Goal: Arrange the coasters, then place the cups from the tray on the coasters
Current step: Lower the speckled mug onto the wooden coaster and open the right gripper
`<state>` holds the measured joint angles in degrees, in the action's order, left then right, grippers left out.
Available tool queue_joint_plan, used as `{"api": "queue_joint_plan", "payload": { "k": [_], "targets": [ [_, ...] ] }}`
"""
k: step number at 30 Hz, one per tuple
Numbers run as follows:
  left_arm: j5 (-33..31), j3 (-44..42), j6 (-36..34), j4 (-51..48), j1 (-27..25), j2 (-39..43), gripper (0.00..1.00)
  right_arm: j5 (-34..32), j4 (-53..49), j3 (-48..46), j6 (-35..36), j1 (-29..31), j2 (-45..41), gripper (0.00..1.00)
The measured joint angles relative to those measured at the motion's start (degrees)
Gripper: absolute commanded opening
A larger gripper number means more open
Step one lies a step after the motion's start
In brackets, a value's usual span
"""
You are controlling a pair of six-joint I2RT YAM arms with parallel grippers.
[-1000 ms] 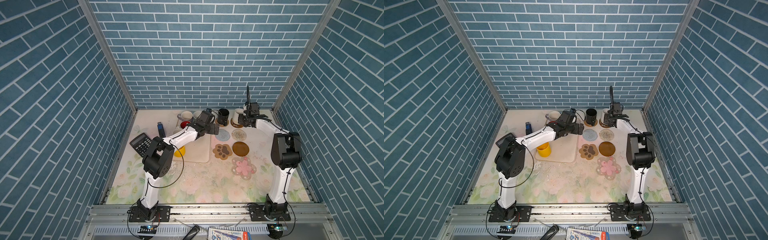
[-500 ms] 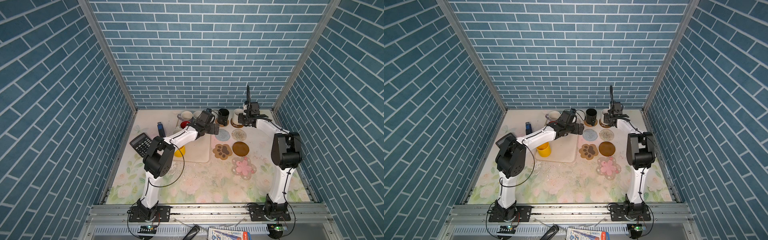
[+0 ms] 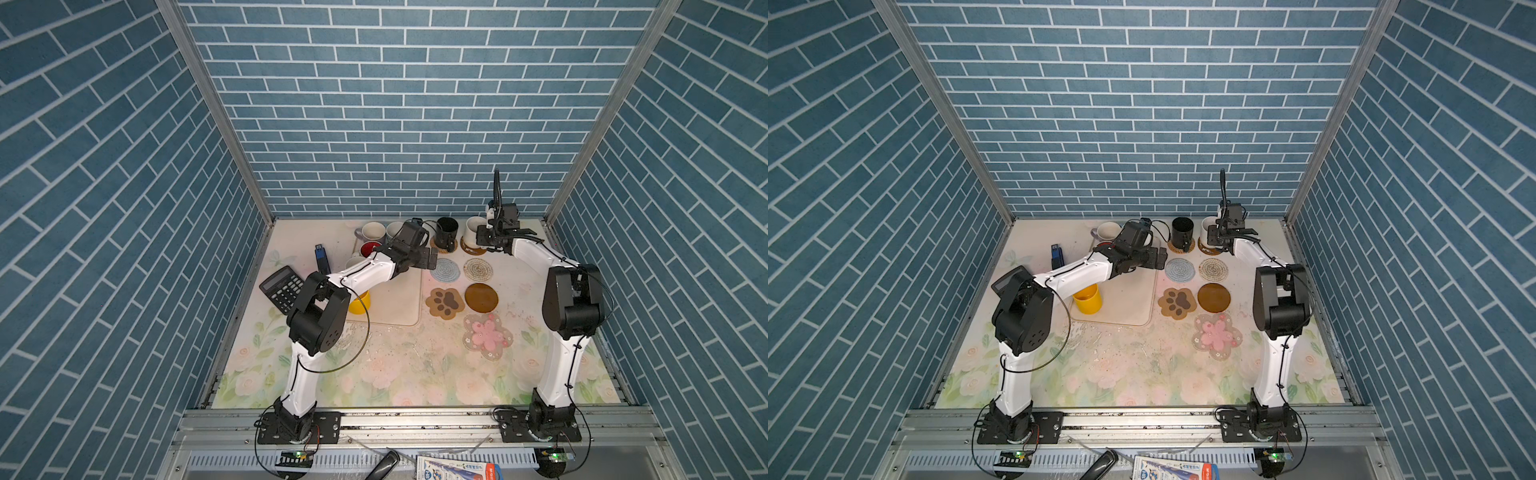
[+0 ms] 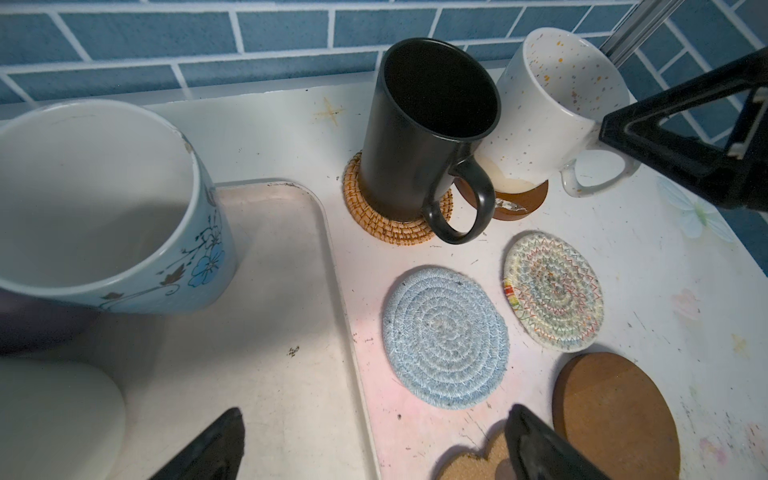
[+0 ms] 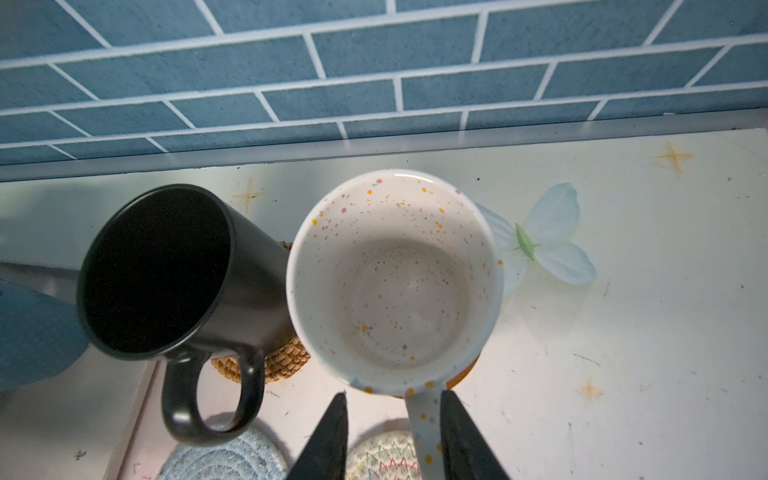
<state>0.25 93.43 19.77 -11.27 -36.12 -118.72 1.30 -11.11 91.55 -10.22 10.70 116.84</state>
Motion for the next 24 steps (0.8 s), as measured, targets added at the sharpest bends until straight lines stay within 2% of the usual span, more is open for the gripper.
{"api": "queue_joint_plan", "payload": {
  "k": [4,8,18,23,24],
  "targets": [
    [-0.44,-2.16,0.46,0.00,0.00,1.77,0.99,0.15,-0.28,-1.07,0.00,0.00,-2.51,0.47],
    [-0.98,-6.27,1.38,-0.48,0.15,6.71,0.99,0.57,-0.46,-4.68,-0.22,0.00,-9.18,0.54],
    [-2.40,-17.73,6.86,-3.56,3.08,25.09,0.94,2.08,-0.59,-15.52,-1.84,1.64,-28.28,0.60],
    [-5.20,-23.67,8.61,-8.81,3.85,35.15,0.94,2.43,-0.24,-20.59,-3.45,5.38,-33.57,0.62],
    [-5.88,-24.90,8.96,-10.16,3.85,37.55,0.94,2.38,0.07,-21.70,-3.69,6.27,-34.16,0.65]
  ]
}}
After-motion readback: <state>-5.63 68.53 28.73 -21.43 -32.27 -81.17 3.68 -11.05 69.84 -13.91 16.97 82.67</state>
